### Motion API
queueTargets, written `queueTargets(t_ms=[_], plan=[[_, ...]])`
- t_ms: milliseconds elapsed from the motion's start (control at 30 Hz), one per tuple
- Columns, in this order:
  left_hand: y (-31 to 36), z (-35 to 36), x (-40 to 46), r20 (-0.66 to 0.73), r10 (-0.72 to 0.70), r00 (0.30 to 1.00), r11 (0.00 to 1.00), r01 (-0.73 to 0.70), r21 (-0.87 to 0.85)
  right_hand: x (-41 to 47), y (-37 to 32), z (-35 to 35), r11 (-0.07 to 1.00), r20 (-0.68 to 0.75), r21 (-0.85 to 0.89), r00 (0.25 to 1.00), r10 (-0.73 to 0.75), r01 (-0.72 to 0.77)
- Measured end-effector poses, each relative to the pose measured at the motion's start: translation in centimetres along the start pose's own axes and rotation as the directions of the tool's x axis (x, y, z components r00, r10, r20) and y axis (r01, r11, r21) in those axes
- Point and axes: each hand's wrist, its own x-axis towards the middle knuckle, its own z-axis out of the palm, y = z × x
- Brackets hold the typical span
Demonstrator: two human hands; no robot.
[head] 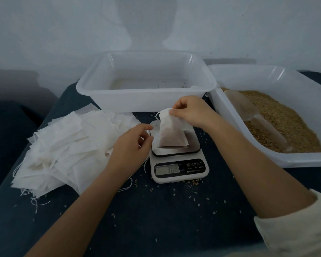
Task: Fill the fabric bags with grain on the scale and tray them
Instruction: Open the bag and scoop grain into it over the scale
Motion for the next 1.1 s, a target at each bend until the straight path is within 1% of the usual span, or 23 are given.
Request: queueTargets(t_ms=[133,233,333,400,467,533,600,700,767,867,933,967,1100], plan=[[0.4,0.1,0.7,-0.006,0.042,0.999,0.999,-0.042,0.014,-0.6,-0.5,-0.2,0.999,-0.019,0.007,0.999,-0.041,0.041],[0.9,0.3,1.3,0.016,0.051,0.999,0.999,-0.051,-0.001,-1.0,-1.0,-0.4,0.998,-0.046,0.027,0.997,-0.062,0.063],[1.2,1.1,1.8,0.089,-0.007,0.996,0.999,0.011,-0.042,-1.4,-1.7,-0.6,0.993,-0.065,0.026,0.991,-0.113,0.115],[1.4,1.7,2.2,0.144,-0.049,0.988,0.989,0.068,-0.133,-1.7,-2.3,-0.8,0.986,-0.052,0.013,0.985,-0.167,0.168],[1.5,1.8,2.8,0.176,-0.090,0.980,0.958,0.133,-0.255,-2.0,-2.8,-1.0,0.975,-0.035,0.008,0.975,-0.222,0.222],[1.4,1.8,3.4,0.202,-0.128,0.971,0.933,0.187,-0.307,-2.2,-3.2,-1.2,0.966,-0.035,0.030,0.966,-0.257,0.258],[1.4,1.8,4.0,0.202,-0.142,0.969,0.914,0.206,-0.349,-2.2,-3.3,-1.4,0.958,-0.052,0.061,0.959,-0.278,0.281],[1.6,1.6,4.4,0.213,-0.153,0.965,0.858,0.237,-0.456,-2.2,-3.4,-1.8,0.949,-0.067,0.096,0.953,-0.295,0.301],[1.6,1.4,4.6,0.254,-0.153,0.955,0.807,0.269,-0.526,-2.2,-3.4,-2.0,0.947,-0.076,0.105,0.952,-0.298,0.305],[1.5,1.1,4.7,0.321,-0.136,0.937,0.692,0.322,-0.646,-2.3,-3.3,-2.3,0.941,-0.085,0.120,0.947,-0.308,0.317],[1.6,1.0,4.7,0.342,-0.132,0.930,0.622,0.346,-0.702,-2.3,-3.3,-2.5,0.938,-0.092,0.128,0.946,-0.311,0.321],[1.7,1.0,4.8,0.343,-0.129,0.930,0.603,0.349,-0.717,-2.3,-3.3,-2.6,0.938,-0.101,0.132,0.946,-0.309,0.320],[2.5,1.0,5.5,0.340,-0.077,0.937,0.600,0.316,-0.735,-2.7,-3.4,-3.6,0.937,-0.123,0.176,0.951,-0.283,0.302]])
